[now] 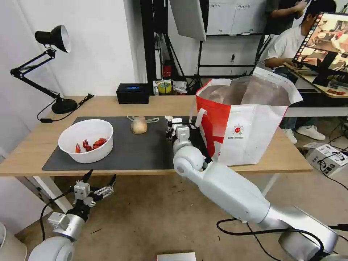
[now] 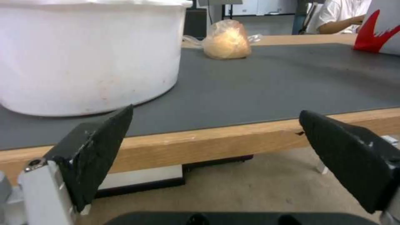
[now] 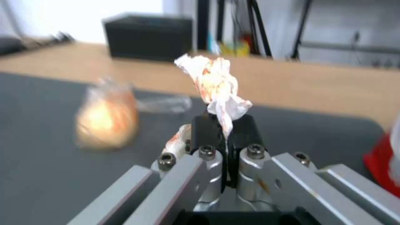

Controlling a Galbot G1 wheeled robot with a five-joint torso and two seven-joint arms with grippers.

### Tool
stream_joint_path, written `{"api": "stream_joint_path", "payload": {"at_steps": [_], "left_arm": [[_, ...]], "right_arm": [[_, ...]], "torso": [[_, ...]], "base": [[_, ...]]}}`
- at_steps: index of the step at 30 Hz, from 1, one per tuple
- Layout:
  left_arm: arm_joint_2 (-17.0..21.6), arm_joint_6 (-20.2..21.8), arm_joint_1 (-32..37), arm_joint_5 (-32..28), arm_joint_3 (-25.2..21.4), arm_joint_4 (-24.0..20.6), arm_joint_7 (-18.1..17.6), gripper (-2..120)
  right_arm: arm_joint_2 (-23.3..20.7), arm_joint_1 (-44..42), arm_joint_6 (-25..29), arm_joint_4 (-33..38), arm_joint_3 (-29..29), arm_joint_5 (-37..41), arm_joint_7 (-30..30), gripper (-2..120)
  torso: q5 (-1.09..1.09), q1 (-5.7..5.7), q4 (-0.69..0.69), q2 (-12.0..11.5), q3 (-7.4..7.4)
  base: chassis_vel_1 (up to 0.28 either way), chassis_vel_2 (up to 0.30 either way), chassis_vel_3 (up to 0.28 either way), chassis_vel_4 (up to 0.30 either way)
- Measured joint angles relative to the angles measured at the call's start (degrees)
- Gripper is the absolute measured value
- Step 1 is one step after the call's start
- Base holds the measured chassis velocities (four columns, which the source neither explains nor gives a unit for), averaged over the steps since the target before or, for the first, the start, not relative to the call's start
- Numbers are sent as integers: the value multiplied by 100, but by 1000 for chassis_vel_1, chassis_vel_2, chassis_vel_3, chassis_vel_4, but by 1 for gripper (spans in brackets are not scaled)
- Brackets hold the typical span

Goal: Pick up the trash from the table and place it into the takeout bag.

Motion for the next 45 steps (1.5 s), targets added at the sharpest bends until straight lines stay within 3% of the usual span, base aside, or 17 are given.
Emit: {"api": "stream_joint_path", "payload": {"at_steps": [7, 11, 29, 42, 44, 45], "left_arm": [[-36, -29, 97, -2, -65, -17, -1, 100], [-60, -38, 140, 2, -75, -21, -1, 100], [-155, -37, 257, 61, -144, -179, -47, 100], [-162, -27, 290, 75, -147, -244, -54, 100], [-162, -26, 293, 75, -147, -253, -55, 100], [-160, -22, 298, 77, -147, -273, -59, 100]], "right_arm": [[-292, -179, 934, 518, 206, -774, -998, 0], [-380, -190, 1105, 724, 342, -934, -1066, 0], [-912, -19, 1391, 1412, 1242, -1059, -586, 0], [-1444, -66, 1081, 1629, 1615, -988, -135, 0], [-1499, -85, 1025, 1663, 1650, -970, -53, 4], [-1634, -129, 901, 1732, 1725, -903, 115, 13]], "torso": [[0, 0, -1, 0, 0], [1, 0, 0, 0, 0], [1, 0, 0, 0, 0], [1, 0, -1, 0, 0], [1, 0, -1, 0, 0], [1, 0, -1, 0, 0]], "base": [[0, 0, 0, 0], [0, 0, 0, 0], [0, 0, 0, 0], [0, 0, 0, 0], [0, 0, 0, 0], [0, 0, 0, 0]]}}
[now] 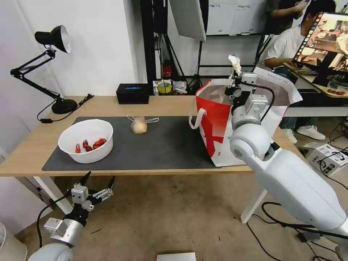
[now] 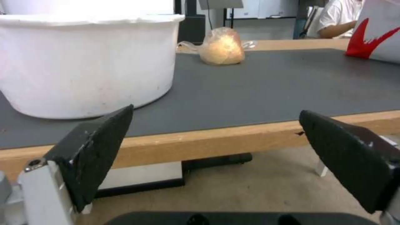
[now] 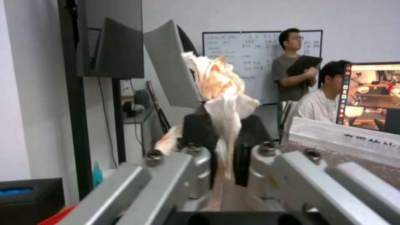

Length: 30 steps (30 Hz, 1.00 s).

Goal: Pick up the trash from the table and place it into the takeout bag.

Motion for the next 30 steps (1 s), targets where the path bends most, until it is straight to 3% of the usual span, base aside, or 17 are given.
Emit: {"api": "stream_joint_path", "payload": {"at_steps": [3, 5, 9, 11, 13, 22, 30], "left_arm": [[2, 3, 5, 1, 0, -20, -4, 100], [2, 11, 17, 10, 2, -58, -11, 100], [-12, 17, 38, 23, 5, -88, -15, 100], [-49, 20, 95, 60, 0, -133, -18, 100], [-62, 20, 118, 83, -8, -149, -18, 100], [-137, 20, 236, 107, -111, -284, -16, 100], [-158, 22, 293, 119, -141, -348, -19, 100]], "right_arm": [[-81, -33, -69, 34, 53, 62, 98, 21], [-183, -83, -116, 74, 125, 161, 158, 33], [-245, -121, -134, 93, 168, 185, 189, 41], [-305, -164, -154, 107, 219, 188, 204, 54], [-319, -170, -155, 115, 238, 213, 200, 58], [-521, -168, -350, 216, 254, 497, 67, 96], [-580, -184, -366, 240, 258, 524, 61, 100]], "torso": [[0, 0, 0, 0, 0], [0, 0, 0, 0, 0], [0, 0, 0, 0, 0], [0, 0, 0, 0, 0], [0, 0, 1, 0, 0], [-1, 0, 1, 0, 0], [-1, 0, 1, 0, 0]], "base": [[0, 0, 0, 0], [0, 0, 0, 0], [0, 0, 0, 0], [0, 0, 0, 0], [0, 0, 0, 0], [0, 0, 0, 0], [0, 0, 0, 0]]}}
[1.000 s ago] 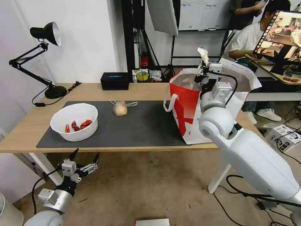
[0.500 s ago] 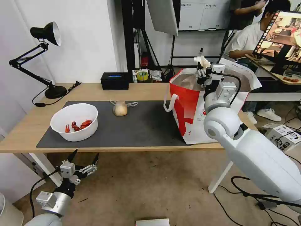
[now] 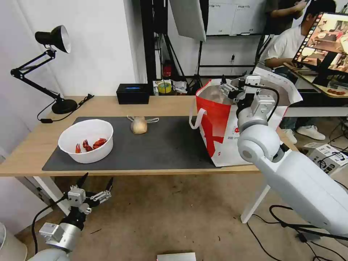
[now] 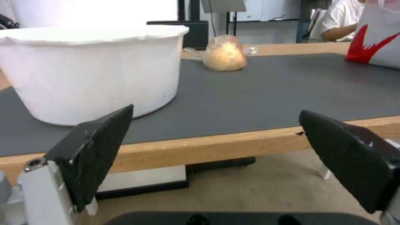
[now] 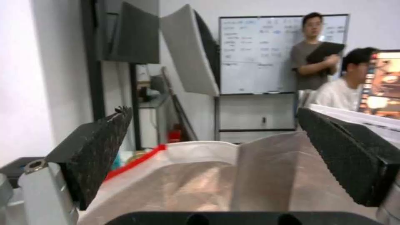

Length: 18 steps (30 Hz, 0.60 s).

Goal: Pick up the trash from the table and place it into the takeout bag.

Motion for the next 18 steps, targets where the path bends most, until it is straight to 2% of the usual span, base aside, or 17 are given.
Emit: {"api": "stream_joint_path", "payload": {"at_steps": [14, 18], "left_arm": [[5, 8, 59, 4, -52, -51, -9, 100], [-11, 8, 55, 6, -54, -52, -11, 100]], "right_arm": [[-32, -30, -19, 91, 18, 150, -80, 100], [-47, -73, 81, 308, 2, 362, -367, 100]], "torso": [[0, 0, 0, 0, 0], [0, 0, 0, 0, 0]], "base": [[0, 0, 0, 0], [0, 0, 0, 0]]}}
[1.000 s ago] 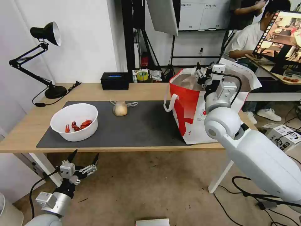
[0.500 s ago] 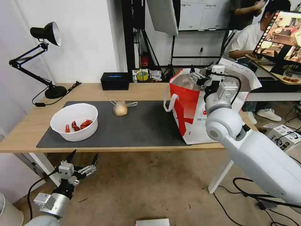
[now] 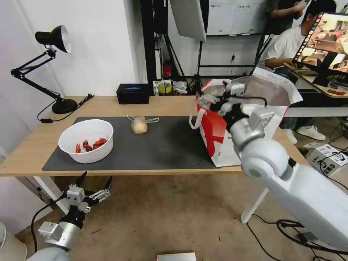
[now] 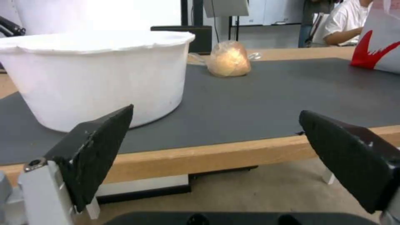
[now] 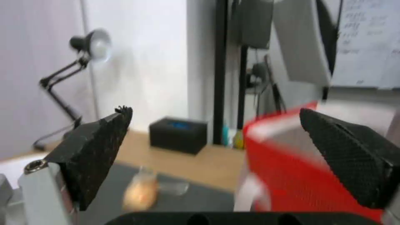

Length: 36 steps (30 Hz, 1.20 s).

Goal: Pick up the trash from the table and place it into the takeout bag.

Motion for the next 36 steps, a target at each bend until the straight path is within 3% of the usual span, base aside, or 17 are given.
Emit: {"api": "stream_joint_path", "payload": {"at_steps": [4, 7, 8, 11, 17, 22, 28, 36], "left_arm": [[-11, -1, -14, 0, -2, 4, 0, 100], [-3, -8, -49, -16, -30, 14, 0, 100], [-3, -8, -49, -16, -30, 14, 0, 100], [15, -13, -92, -27, -22, 31, -1, 100], [-9, -23, -130, -27, 2, 38, 1, 100], [-31, -27, -127, -26, 0, 29, 1, 100], [-57, -40, -96, -17, -7, 17, 4, 100], [-86, -56, -61, 4, -5, 36, 16, 100]], "right_arm": [[-60, -92, 109, 250, -22, 183, -354, 100], [-392, -419, 245, 743, -41, 302, -1129, 100], [-392, -419, 245, 743, -41, 302, -1129, 100], [-639, -1166, 268, 1204, 180, 223, -1544, 100], [-839, -2706, 383, 1602, 746, -416, -1860, 100], [-868, -3398, 530, 1710, 1000, -743, -1907, 100], [-526, -4832, 1031, 1694, 1237, -1668, -1761, 100], [64, -5755, 1602, 1357, 1254, -2563, -1602, 100]], "torso": [[0, 0, 0, 0, 0], [-1, 0, 0, 0, 0], [-1, 0, 0, 0, 0], [0, 0, 1, 0, 0], [0, -1, -1, 0, 0], [0, -1, -1, 0, 0], [0, -1, -1, 0, 0], [0, -1, -1, 1, -1]], "base": [[0, 0, 0, 0], [0, 0, 0, 0], [0, 0, 0, 0], [0, 0, 0, 0], [0, 0, 0, 0], [0, 0, 0, 0], [0, 0, 0, 0], [0, 0, 0, 0]]}}
